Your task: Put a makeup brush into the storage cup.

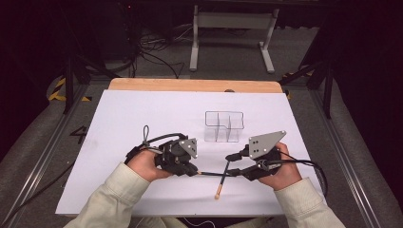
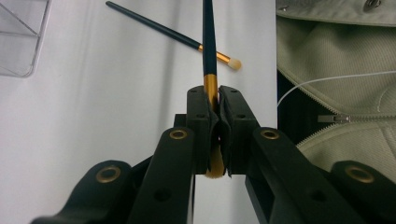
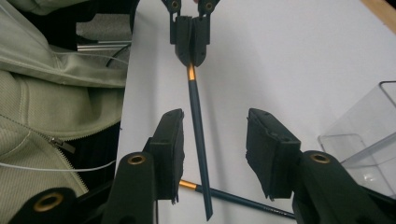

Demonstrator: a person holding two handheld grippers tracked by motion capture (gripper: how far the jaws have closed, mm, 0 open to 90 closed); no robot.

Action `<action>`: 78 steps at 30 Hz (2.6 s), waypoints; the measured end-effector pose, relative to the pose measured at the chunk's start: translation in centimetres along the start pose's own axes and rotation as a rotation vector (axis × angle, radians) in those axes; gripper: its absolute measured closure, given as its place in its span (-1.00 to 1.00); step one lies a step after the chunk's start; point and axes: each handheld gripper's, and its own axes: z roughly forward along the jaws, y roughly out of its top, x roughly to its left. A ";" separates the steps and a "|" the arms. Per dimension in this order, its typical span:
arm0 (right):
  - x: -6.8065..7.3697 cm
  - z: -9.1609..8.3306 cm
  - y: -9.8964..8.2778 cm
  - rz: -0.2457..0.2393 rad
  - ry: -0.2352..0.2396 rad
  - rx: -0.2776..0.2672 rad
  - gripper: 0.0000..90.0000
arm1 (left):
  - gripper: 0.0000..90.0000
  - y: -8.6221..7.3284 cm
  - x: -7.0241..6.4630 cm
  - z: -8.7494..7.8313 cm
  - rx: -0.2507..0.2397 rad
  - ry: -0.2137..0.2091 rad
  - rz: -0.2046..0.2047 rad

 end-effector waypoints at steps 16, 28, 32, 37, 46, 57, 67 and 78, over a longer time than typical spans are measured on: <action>-0.1 2.2 -0.3 0.008 0.068 0.072 0.38 | 0.85 0.8 -0.3 0.3 0.013 0.007 0.013; 0.1 3.7 -0.6 0.033 0.088 0.101 0.42 | 0.85 1.3 -0.6 0.7 0.032 0.017 0.019; 0.0 4.1 -0.7 0.026 0.086 0.119 0.47 | 0.85 1.4 -0.6 0.8 0.034 0.020 0.022; 0.0 4.4 -0.8 0.022 0.090 0.138 0.53 | 0.85 1.4 -0.7 0.9 0.037 0.020 0.032; 0.0 4.9 -0.9 0.022 0.113 0.157 0.58 | 0.85 1.6 -0.9 1.0 0.034 0.023 0.042; 0.1 5.1 -0.9 0.010 0.126 0.184 0.70 | 0.85 1.9 -1.2 1.1 0.028 0.029 0.072; 0.1 5.5 -0.9 0.004 0.140 0.206 0.76 | 0.85 2.0 -1.4 1.1 0.026 0.030 0.095; 0.1 5.5 -0.7 0.003 0.143 0.207 0.83 | 0.85 2.0 -1.4 1.5 0.044 0.027 0.093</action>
